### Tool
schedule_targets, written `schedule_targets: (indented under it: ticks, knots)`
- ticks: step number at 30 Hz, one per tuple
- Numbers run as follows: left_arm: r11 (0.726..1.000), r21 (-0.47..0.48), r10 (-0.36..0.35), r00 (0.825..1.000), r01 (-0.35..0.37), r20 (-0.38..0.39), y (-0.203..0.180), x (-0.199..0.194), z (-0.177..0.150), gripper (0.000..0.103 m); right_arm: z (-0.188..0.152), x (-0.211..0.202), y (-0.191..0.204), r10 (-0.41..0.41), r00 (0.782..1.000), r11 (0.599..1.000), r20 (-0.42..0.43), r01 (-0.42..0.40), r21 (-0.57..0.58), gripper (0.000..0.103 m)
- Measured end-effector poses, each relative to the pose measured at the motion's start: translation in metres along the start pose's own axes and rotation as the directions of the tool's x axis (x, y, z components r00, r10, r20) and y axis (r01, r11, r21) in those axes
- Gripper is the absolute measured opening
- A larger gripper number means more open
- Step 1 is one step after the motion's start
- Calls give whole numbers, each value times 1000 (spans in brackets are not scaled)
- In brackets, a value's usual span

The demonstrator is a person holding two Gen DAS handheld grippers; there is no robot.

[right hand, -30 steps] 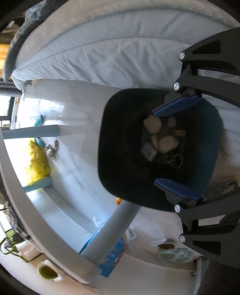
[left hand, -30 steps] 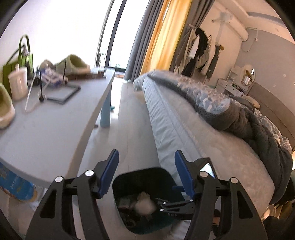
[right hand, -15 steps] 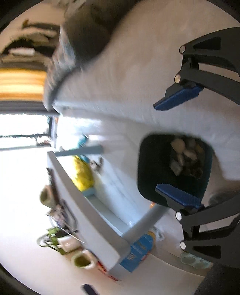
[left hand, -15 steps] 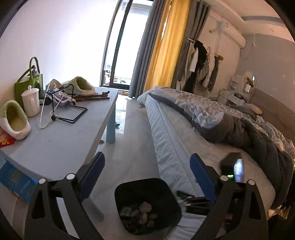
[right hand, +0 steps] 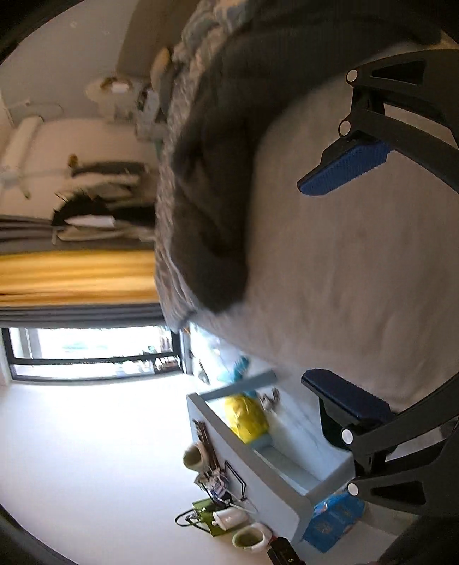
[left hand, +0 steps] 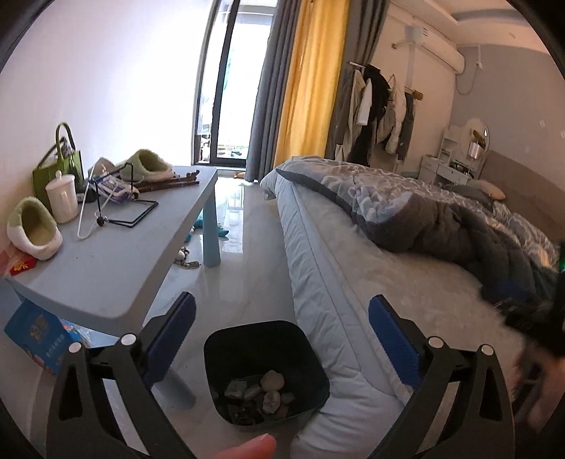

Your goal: Collect trash

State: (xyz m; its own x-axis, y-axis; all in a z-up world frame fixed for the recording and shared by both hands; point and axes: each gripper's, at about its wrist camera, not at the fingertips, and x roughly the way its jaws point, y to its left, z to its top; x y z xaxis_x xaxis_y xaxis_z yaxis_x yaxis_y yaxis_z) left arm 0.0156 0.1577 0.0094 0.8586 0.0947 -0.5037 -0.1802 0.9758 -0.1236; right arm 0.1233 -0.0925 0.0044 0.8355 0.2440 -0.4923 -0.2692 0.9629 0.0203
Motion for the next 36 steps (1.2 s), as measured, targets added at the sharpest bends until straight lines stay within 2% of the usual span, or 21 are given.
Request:
schedule_targets:
  ticks: [2,4,5,7,10,12,14,17,19,26,30,33,36]
  knots:
    - [1000,24,2,1000,-2,-4,-8,-5,-4,100,-5,-17,-17,-20,999,1000,28,19,19,100]
    - [998,54,17,1000,-16,-11,-17,-12,-7,100,-4,-43,-34,1,994,998,111,-8,69,100]
    - [998,65,21,1000,-21,-2,-20,-17,-8,100,-1,-67,-41,-31,979,996,203,12,90,100]
    - [996,85,23,1000,-23,9,-27,-27,-10,100,6,-98,-53,-73,953,993,293,43,109,100]
    - [995,95,30,999,-33,25,-32,-42,-16,100,6,-98,-63,-47,980,997,192,33,74,100]
    - [993,107,44,999,-47,30,-34,-47,-20,100,-7,-105,-68,-71,982,997,176,63,50,100]
    - [991,120,57,998,-60,34,-36,-51,-23,100,-23,-110,-77,-88,985,994,152,77,81,100]
    - [987,130,86,995,-92,46,-36,-62,-28,100,-30,-119,-85,-68,988,992,138,51,119,100]
    - [988,116,93,993,-100,68,-32,-72,-29,100,-37,-121,-84,-25,994,991,109,10,136,100]
    - [989,84,117,989,-124,87,-28,-90,-33,100,-48,-140,-71,39,996,996,80,-45,75,100]
    - [987,102,120,989,-128,80,-33,-89,-38,100,-51,-142,-70,110,991,991,73,-115,71,100]
    - [990,99,94,993,-101,73,-33,-88,-39,100,-52,-144,-67,120,990,990,78,-125,65,100]
    - [990,93,101,993,-105,56,-31,-85,-40,100,-52,-145,-64,122,989,990,83,-127,60,100]
